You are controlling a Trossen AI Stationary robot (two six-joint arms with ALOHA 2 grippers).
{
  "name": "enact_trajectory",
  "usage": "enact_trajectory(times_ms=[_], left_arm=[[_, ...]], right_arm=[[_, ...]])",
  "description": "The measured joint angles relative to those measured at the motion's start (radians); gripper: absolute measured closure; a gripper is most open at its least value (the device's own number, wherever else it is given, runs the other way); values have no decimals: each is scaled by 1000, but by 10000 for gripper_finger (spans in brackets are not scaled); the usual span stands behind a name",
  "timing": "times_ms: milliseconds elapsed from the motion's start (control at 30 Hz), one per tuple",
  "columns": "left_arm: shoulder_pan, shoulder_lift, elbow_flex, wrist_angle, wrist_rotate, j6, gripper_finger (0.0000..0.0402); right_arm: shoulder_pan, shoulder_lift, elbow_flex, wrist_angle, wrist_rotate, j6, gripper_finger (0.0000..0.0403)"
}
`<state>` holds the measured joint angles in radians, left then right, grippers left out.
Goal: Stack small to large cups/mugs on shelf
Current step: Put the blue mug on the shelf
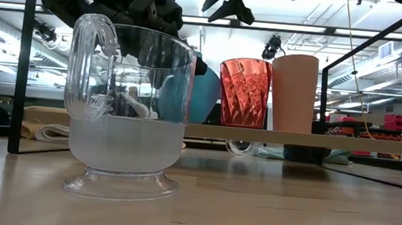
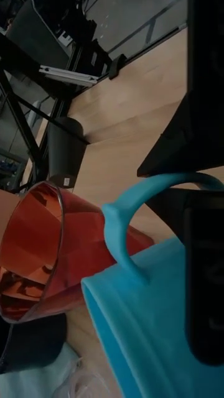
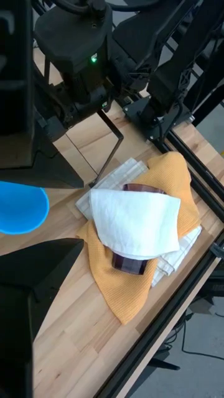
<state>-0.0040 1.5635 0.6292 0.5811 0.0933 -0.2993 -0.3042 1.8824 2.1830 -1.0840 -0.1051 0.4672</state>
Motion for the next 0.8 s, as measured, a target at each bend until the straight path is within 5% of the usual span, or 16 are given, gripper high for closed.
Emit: enact_trajectory(times_ms=[433, 800], left_arm=[[-1, 1, -2, 3, -12, 79, 376], [0, 1, -2, 7, -19, 97, 345]], right_arm=[[0, 0, 0, 0, 0, -3, 257], [0, 0, 0, 0, 0, -9, 257]])
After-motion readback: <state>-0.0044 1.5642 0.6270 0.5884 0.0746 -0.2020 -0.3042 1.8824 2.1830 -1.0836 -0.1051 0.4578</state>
